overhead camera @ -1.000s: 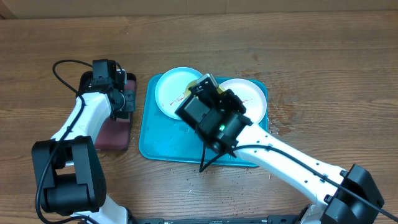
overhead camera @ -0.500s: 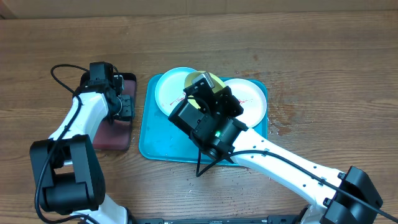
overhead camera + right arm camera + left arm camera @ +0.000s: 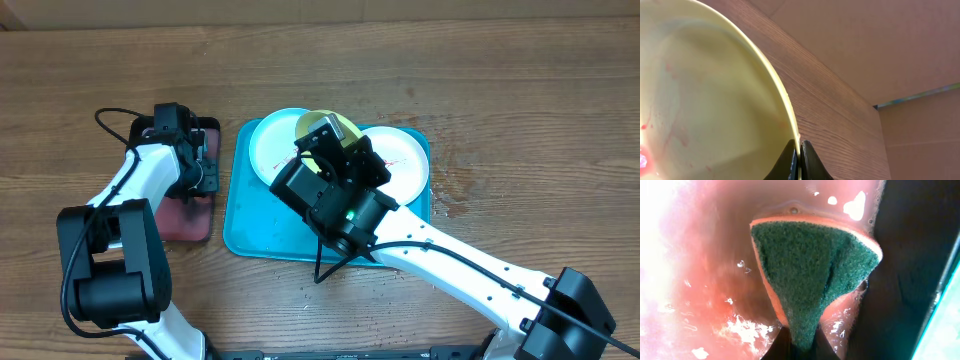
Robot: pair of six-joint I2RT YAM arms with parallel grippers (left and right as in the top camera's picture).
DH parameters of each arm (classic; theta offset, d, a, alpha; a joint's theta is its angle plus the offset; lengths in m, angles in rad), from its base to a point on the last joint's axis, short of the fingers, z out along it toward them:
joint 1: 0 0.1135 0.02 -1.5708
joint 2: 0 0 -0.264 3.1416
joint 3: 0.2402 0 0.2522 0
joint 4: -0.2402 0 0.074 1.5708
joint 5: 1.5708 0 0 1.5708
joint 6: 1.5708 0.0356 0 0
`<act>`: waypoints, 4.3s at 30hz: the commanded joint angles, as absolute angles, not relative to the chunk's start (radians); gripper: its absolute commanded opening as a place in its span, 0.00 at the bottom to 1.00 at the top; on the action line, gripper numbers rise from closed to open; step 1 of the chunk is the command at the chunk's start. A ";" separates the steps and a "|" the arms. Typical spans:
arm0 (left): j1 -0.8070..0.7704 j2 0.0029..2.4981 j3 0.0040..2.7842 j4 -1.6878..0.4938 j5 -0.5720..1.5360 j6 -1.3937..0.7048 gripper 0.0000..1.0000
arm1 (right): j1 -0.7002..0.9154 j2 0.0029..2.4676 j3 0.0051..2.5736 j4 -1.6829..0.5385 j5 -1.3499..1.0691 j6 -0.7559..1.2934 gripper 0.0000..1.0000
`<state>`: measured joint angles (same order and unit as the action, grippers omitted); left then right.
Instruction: Clean dirty plates on tray and stack at the side
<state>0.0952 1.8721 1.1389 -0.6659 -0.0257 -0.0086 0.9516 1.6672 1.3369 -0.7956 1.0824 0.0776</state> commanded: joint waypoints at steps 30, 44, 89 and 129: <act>0.100 1.876 1.145 -0.774 -0.036 -0.034 0.04 | 0.959 1.625 1.370 -0.775 1.114 0.081 0.04; 0.104 1.800 1.283 -0.865 -0.031 -0.052 0.59 | 0.958 1.625 1.370 -0.771 1.114 0.081 0.04; 0.104 1.778 1.287 -0.867 0.027 -0.060 0.74 | 0.146 1.593 1.368 -0.800 -0.010 0.529 0.04; 0.104 1.778 1.287 -0.865 0.027 -0.060 0.73 | -0.117 1.601 1.073 -0.616 -0.274 0.223 0.52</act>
<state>0.0998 1.7966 1.2720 -0.8677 0.0158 -0.0525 -0.1848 1.6241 1.0126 -0.5999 -0.2348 0.3363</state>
